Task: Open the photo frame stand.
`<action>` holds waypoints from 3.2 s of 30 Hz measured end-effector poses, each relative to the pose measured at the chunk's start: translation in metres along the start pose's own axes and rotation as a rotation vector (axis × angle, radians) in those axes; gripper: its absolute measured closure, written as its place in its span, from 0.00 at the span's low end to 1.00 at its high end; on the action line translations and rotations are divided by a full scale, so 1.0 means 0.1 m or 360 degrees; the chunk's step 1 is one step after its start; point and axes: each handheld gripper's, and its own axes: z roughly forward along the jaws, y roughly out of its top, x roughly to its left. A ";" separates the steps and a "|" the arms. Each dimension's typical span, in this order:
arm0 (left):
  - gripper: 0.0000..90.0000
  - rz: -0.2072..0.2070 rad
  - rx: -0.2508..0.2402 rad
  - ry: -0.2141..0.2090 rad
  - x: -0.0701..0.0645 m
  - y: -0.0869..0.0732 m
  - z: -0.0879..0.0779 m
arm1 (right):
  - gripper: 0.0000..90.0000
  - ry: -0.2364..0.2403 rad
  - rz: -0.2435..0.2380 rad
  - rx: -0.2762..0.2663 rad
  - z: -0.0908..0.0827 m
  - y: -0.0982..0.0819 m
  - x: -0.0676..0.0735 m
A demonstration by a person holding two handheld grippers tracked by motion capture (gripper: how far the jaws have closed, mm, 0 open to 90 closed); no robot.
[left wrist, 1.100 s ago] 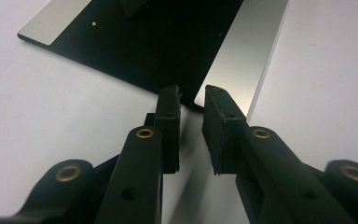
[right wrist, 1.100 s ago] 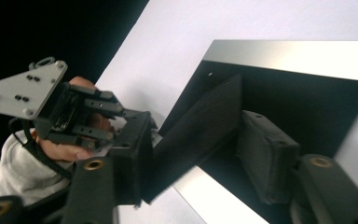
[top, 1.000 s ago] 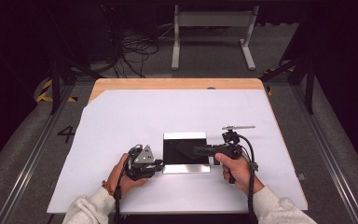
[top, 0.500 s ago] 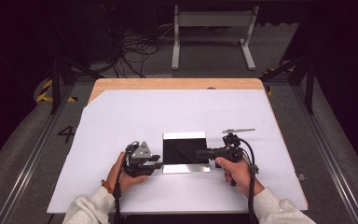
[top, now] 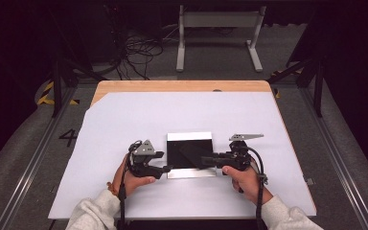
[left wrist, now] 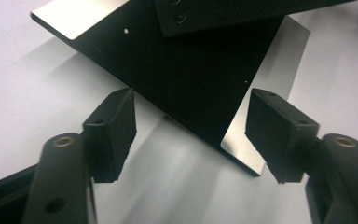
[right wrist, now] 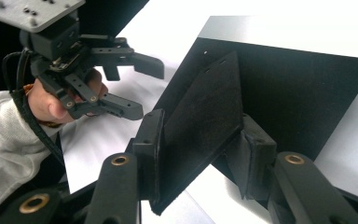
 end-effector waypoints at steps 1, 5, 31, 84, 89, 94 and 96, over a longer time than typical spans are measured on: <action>0.36 -0.0004 0.0000 -0.0012 0.00 0.00 0.01 | 0.66 -0.0001 -0.0015 -0.0005 0.00 0.00 0.01; 0.33 -0.0009 0.0028 -0.0038 0.01 0.00 0.05 | 0.67 0.0004 -0.0079 -0.0018 -0.02 -0.02 0.04; 0.40 0.0053 0.0013 -0.0019 0.06 0.14 0.11 | 0.67 0.0035 -0.0339 -0.0063 -0.09 -0.06 0.14; 0.50 0.0284 -0.0019 0.0041 -0.10 0.19 0.14 | 0.71 0.0054 -0.0680 -0.0004 -0.21 -0.14 0.26; 0.56 0.0299 -0.0054 0.0110 -0.10 0.21 0.12 | 0.72 0.0017 -0.0701 0.0001 -0.21 -0.13 0.25; 0.56 0.0325 -0.0061 0.0159 -0.10 0.23 0.14 | 0.72 -0.0027 -0.0733 -0.0007 -0.20 -0.12 0.26; 0.57 0.0353 -0.0073 0.0216 -0.11 0.25 0.15 | 0.74 -0.0055 -0.0751 -0.0012 -0.19 -0.12 0.25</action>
